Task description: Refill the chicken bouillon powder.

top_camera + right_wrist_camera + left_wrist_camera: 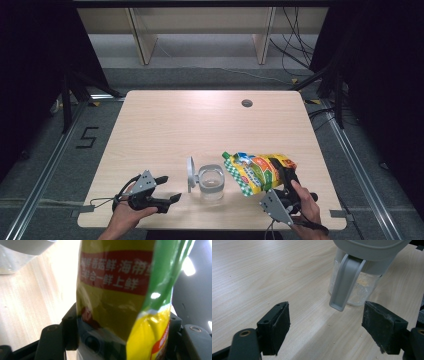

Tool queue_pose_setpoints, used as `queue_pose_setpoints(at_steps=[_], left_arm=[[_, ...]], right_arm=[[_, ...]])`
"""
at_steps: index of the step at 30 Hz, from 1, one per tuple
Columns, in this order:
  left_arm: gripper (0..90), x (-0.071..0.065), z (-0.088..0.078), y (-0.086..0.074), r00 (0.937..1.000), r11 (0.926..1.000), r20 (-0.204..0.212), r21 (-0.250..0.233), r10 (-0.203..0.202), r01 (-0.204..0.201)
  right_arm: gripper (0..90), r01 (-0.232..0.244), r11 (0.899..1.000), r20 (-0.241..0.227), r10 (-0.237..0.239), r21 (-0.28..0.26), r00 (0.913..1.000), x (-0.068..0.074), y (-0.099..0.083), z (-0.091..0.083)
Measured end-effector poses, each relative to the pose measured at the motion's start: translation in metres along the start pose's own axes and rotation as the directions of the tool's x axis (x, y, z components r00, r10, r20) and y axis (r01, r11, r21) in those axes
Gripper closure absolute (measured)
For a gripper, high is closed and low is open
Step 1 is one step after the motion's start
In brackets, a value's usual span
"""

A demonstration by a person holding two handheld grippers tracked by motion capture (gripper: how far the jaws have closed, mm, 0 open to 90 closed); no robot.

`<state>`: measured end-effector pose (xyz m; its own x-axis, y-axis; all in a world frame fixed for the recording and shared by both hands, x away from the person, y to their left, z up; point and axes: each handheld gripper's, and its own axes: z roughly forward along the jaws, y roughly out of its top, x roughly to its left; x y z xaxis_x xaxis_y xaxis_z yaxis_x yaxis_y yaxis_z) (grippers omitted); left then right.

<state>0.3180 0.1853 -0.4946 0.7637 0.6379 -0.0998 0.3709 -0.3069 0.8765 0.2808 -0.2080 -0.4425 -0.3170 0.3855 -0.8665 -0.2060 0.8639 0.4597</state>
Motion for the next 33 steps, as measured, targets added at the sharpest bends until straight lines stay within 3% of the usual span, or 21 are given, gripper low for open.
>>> queue_pose_setpoints(at_steps=[2, 4, 5, 7, 13, 17, 18, 19, 20, 21, 22, 23, 26, 28, 29, 30, 31, 32, 33], left_arm=[[21.7, 0.001, -0.001, 0.000, 1.0000, 1.0000, -0.007, 0.007, 0.004, -0.004], [21.7, 0.000, -0.001, 0.000, 1.0000, 1.0000, -0.006, 0.006, 0.002, -0.002], [21.6, 0.000, 0.000, 0.000, 1.0000, 1.0000, -0.005, 0.000, -0.001, 0.001], [21.7, 0.001, 0.000, 0.000, 1.0000, 1.0000, -0.007, 0.006, 0.007, -0.007], [21.6, 0.001, 0.000, 0.000, 1.0000, 1.0000, -0.007, 0.005, 0.002, -0.002], [21.4, 0.001, -0.001, 0.000, 1.0000, 1.0000, -0.008, 0.004, 0.001, -0.001], [21.3, 0.001, 0.000, 0.000, 1.0000, 1.0000, -0.004, 0.005, -0.006, 0.006], [21.3, 0.000, 0.000, 0.000, 0.9997, 0.9998, -0.008, 0.004, -0.022, 0.022], [21.3, 0.000, 0.000, 0.000, 0.9999, 0.9999, -0.007, 0.006, -0.008, 0.008], [21.3, 0.001, -0.001, 0.000, 1.0000, 0.9999, -0.005, 0.009, 0.008, -0.008], [21.3, 0.001, -0.001, 0.000, 1.0000, 1.0000, -0.008, 0.008, 0.004, -0.004], [21.3, 0.001, 0.000, 0.000, 1.0000, 1.0000, -0.008, 0.004, 0.001, -0.001], [21.3, 0.001, 0.000, 0.000, 1.0000, 1.0000, -0.005, 0.007, 0.003, -0.003], [21.3, 0.001, 0.000, 0.000, 1.0000, 1.0000, -0.008, 0.007, 0.003, -0.003], [21.3, 0.001, 0.000, 0.000, 1.0000, 0.9999, -0.003, 0.009, 0.008, -0.008], [21.3, 0.001, 0.000, 0.000, 1.0000, 1.0000, -0.004, 0.010, 0.000, 0.000], [21.3, 0.000, 0.000, 0.000, 0.9999, 0.9999, -0.006, 0.009, -0.010, 0.010], [21.3, 0.000, 0.000, 0.000, 0.9999, 0.9999, -0.006, 0.007, -0.011, 0.011], [21.3, 0.000, 0.000, 0.000, 0.9999, 0.9999, -0.005, 0.008, -0.009, 0.009]], right_arm=[[36.5, 0.062, 0.998, 0.016, -0.062, 0.001, 0.9979, 0.003, 0.001, 0.000], [36.5, 0.143, 0.990, 0.031, -0.144, 0.018, 0.9891, 0.006, 0.003, -0.002], [36.5, 0.130, 0.991, 0.031, -0.131, 0.023, 0.9910, 0.009, 0.003, -0.002], [36.6, 0.183, 0.983, 0.030, -0.184, 0.025, 0.9825, 0.011, 0.004, -0.003], [36.9, 0.281, 0.959, 0.058, -0.282, 0.032, 0.9576, 0.018, 0.009, -0.004], [39.5, 0.350, 0.936, 0.066, -0.352, 0.041, 0.9336, 0.022, 0.011, -0.004], [39.6, 0.403, 0.914, 0.067, -0.405, 0.043, 0.9118, 0.020, 0.013, -0.005], [39.6, 0.383, 0.922, 0.068, -0.386, 0.047, 0.9200, 0.023, 0.012, -0.004], [39.7, 0.396, 0.917, 0.073, -0.398, 0.051, 0.9143, 0.023, 0.012, -0.004], [39.7, 0.396, 0.917, 0.075, -0.398, 0.045, 0.9142, 0.024, 0.012, -0.004], [39.7, 0.404, 0.913, 0.081, -0.407, 0.056, 0.9098, 0.024, 0.012, -0.004], [39.7, 0.452, 0.890, 0.084, -0.456, 0.065, 0.8860, 0.024, 0.013, -0.005], [39.8, 0.524, 0.846, 0.103, -0.532, 0.097, 0.8404, 0.027, 0.014, -0.005], [39.8, 0.564, 0.822, 0.118, -0.570, 0.081, 0.8135, 0.027, 0.016, -0.004], [39.8, 0.536, 0.837, 0.111, -0.546, 0.107, 0.8303, 0.030, 0.015, -0.005], [39.8, 0.547, 0.831, 0.120, -0.556, 0.098, 0.8226, 0.030, 0.015, -0.004], [39.8, 0.546, 0.832, 0.116, -0.554, 0.097, 0.8244, 0.030, 0.015, -0.004], [39.9, 0.532, 0.840, 0.121, -0.542, 0.107, 0.8314, 0.032, 0.015, -0.004], [39.9, 0.549, 0.829, 0.124, -0.559, 0.105, 0.8199, 0.031, 0.015, -0.003]])
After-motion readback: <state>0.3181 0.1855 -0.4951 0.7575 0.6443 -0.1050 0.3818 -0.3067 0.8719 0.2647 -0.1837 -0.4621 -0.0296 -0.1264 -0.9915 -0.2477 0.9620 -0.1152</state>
